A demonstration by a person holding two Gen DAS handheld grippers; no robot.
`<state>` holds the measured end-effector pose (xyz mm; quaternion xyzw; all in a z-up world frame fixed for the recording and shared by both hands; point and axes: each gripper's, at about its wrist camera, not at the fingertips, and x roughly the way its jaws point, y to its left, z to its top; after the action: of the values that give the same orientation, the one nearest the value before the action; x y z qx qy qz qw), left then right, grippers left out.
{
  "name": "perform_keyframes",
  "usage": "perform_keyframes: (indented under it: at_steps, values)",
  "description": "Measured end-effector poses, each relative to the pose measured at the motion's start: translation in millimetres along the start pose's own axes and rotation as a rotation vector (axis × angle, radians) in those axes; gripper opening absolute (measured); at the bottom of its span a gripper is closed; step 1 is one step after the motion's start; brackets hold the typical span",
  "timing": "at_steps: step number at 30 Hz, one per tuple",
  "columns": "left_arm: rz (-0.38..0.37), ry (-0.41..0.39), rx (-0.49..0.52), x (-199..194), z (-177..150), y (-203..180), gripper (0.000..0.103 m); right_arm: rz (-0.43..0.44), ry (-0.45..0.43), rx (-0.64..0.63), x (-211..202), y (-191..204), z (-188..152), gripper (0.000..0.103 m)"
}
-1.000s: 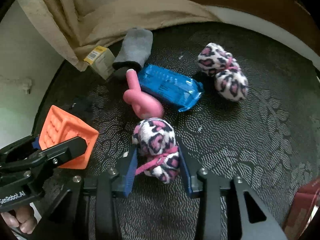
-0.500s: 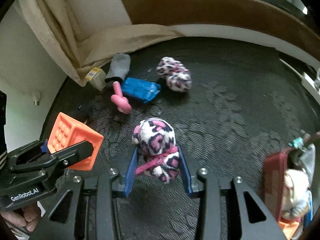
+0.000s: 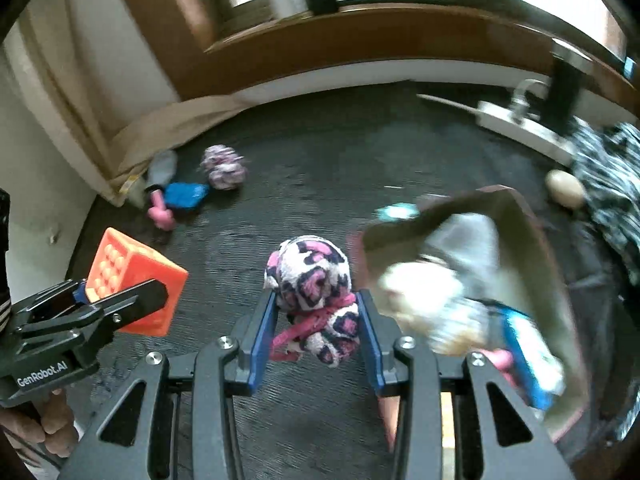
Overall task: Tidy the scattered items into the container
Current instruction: 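Carry cube and plush ball over the box and open both grippers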
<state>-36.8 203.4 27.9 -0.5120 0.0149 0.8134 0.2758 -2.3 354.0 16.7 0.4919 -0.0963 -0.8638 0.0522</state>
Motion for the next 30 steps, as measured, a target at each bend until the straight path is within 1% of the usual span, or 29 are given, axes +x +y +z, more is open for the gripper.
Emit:
perform_keyframes:
  at_steps: [7,15,18,23,25,26,30]
  values:
    - [-0.039,0.004,0.071,10.5,3.9,-65.8,0.06,-0.052,-0.034,0.079,-26.1,-65.4,-4.1,0.043]
    - [-0.053,0.003,0.115,24.0,7.2,-116.7,0.06,-0.075,-0.044,0.094,-37.5,-103.1,-5.8,0.043]
    - [-0.054,0.002,0.124,28.2,8.1,-128.4,0.06,-0.076,-0.047,0.093,-37.5,-113.4,-3.2,0.043]
    - [-0.049,-0.001,0.124,33.5,10.7,-138.4,0.06,-0.067,-0.044,0.075,-33.4,-119.0,4.2,0.043]
    - [-0.044,-0.004,0.121,35.3,12.8,-140.2,0.06,-0.059,-0.038,0.064,-29.6,-120.0,8.3,0.044]
    - [-0.042,-0.005,0.119,36.1,13.9,-140.8,0.06,-0.05,-0.032,0.06,-27.4,-120.2,10.2,0.047]
    - [-0.032,-0.01,0.11,39.4,19.2,-142.3,0.06,-0.033,-0.025,0.055,-22.7,-122.4,15.0,0.049]
